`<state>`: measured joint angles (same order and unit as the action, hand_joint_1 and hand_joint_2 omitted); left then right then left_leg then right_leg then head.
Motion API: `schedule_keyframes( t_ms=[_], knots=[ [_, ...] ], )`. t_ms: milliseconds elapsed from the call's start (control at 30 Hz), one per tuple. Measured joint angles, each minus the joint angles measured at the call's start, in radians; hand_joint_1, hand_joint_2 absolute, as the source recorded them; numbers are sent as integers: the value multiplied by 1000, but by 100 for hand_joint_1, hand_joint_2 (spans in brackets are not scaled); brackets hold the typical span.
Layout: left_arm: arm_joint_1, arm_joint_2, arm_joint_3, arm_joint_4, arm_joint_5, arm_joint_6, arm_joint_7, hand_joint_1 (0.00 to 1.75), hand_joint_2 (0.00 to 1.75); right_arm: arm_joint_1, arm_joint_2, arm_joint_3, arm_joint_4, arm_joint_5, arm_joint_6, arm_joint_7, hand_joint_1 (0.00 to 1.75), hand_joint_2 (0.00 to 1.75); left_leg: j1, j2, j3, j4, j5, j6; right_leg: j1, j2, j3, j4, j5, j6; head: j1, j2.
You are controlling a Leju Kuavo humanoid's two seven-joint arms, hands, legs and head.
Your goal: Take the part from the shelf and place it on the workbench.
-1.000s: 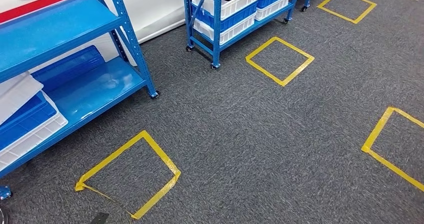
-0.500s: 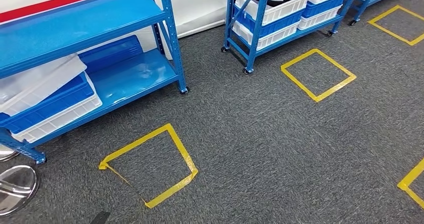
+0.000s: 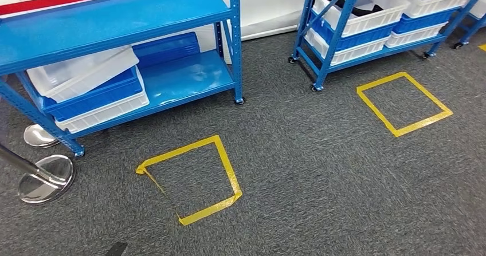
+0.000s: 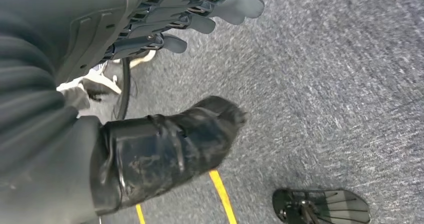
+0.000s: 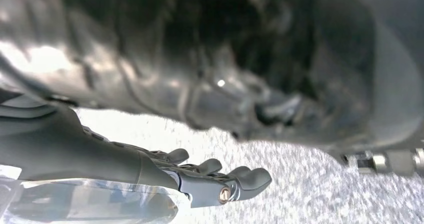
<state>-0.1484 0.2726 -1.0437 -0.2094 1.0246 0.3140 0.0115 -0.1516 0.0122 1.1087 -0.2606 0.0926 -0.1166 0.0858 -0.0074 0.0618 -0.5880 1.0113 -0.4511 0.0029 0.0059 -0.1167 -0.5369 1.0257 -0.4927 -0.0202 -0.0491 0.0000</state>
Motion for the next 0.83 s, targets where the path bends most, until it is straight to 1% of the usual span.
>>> schedule_keyframes(
  t_ms=[33,67,100,133,167,200,233,267,300,333,367,400,433,467,500,567,600,633,667,700,733,767,833],
  knots=[
    [2,0,0,0,3,-1,0,0,0,-1,2,2,0,3,-12,9,0,0,1,-11,0,-3,2,6,0,-7,3,-1,-1,5,0,0],
    [6,0,0,0,6,-1,0,0,0,-2,3,3,-1,4,-24,17,0,0,4,-19,3,-7,4,12,-2,0,5,1,-5,10,1,0],
    [9,0,0,0,8,-1,0,0,0,-3,4,4,-1,3,-32,26,0,0,7,-26,6,-13,7,18,-3,22,0,15,-16,16,1,0],
    [10,0,0,0,11,-1,-1,0,0,-3,5,4,-1,1,-39,34,0,0,10,-31,9,-18,9,23,-5,51,-14,49,-37,21,2,0],
    [10,0,0,0,12,-1,-2,0,0,-3,5,4,-1,-1,-43,42,0,0,12,-36,11,-20,10,27,-8,82,-41,105,-67,24,4,0],
    [9,0,0,0,13,-1,-2,0,0,-1,5,4,-1,-2,-45,48,0,0,12,-43,11,-20,10,30,-9,101,-75,172,-98,27,4,0],
    [8,0,0,0,13,-1,-3,0,0,2,5,4,-1,-2,-45,54,0,0,11,-50,10,-19,9,31,-10,109,-109,237,-122,28,5,0],
    [9,0,0,0,14,-1,-3,0,0,5,5,4,-1,-3,-45,58,0,0,11,-57,10,-18,9,32,-10,110,-132,278,-128,29,5,0],
    [10,-1,0,0,15,-1,-3,0,0,7,5,4,-1,-3,-43,61,0,0,11,-64,11,-16,8,32,-10,111,-139,281,-113,29,5,0],
    [10,-1,0,0,15,-1,-2,0,0,8,5,4,-1,-4,-40,65,0,0,11,-71,12,-14,6,31,-10,112,-126,244,-80,28,5,0],
    [11,-1,0,0,16,-1,-2,0,0,7,5,4,-1,-6,-34,68,0,0,11,-77,13,-12,5,29,-11,114,-98,176,-38,25,5,0],
    [11,-1,0,0,17,-1,-1,0,0,5,5,4,-1,-10,-27,72,0,0,10,-82,13,-9,2,26,-11,119,-69,106,-7,22,6,0],
    [10,-1,0,0,17,-1,0,0,0,3,5,4,-1,-14,-20,76,0,0,8,-86,11,-5,1,23,-11,124,-46,50,15,19,6,0],
    [10,-1,0,0,18,-1,1,0,0,1,6,4,-1,-17,-14,79,0,0,7,-89,9,-3,0,18,-10,128,-35,19,22,16,7,0],
    [11,-1,0,0,19,-1,2,0,0,0,7,4,-1,-20,-10,82,0,0,7,-91,6,-2,0,14,-8,130,-34,11,20,13,7,0],
    [13,0,0,0,19,-1,3,0,0,-1,9,4,-1,-21,-8,84,0,0,9,-91,4,-2,-1,3,-8,127,-32,4,26,3,7,0],
    [13,0,0,0,19,0,3,0,0,-2,10,4,-1,-21,-8,84,0,0,10,-88,-1,11,-12,-2,-9,125,-28,-1,29,-4,5,0],
    [13,0,0,0,19,0,3,0,0,-2,11,4,-1,-21,-8,85,0,0,11,-84,-15,43,-33,-8,-12,123,-25,-6,32,-10,2,0],
    [12,1,0,0,19,0,3,0,0,-3,13,4,-1,-22,-8,85,0,0,13,-80,-39,94,-62,-12,-13,121,-22,-9,34,-14,0,0],
    [10,1,0,0,19,0,3,0,0,-3,13,4,-1,-22,-8,85,0,0,15,-77,-69,158,-94,-17,-13,118,-22,-10,34,-17,-2,0],
    [10,1,0,0,19,0,3,0,0,-3,14,4,-1,-22,-8,85,0,0,16,-77,-100,222,-119,-20,-12,116,-22,-10,34,-18,-3,0],
    [11,0,0,0,19,0,3,0,0,-2,14,4,-1,-22,-7,87,0,0,18,-76,-121,264,-129,-23,-12,115,-22,-10,33,-18,-3,0],
    [14,0,0,0,20,0,4,0,0,-2,14,4,-1,-24,-7,92,0,0,21,-74,-129,278,-116,-26,-13,114,-21,-9,31,-17,-3,0]
  ],
)
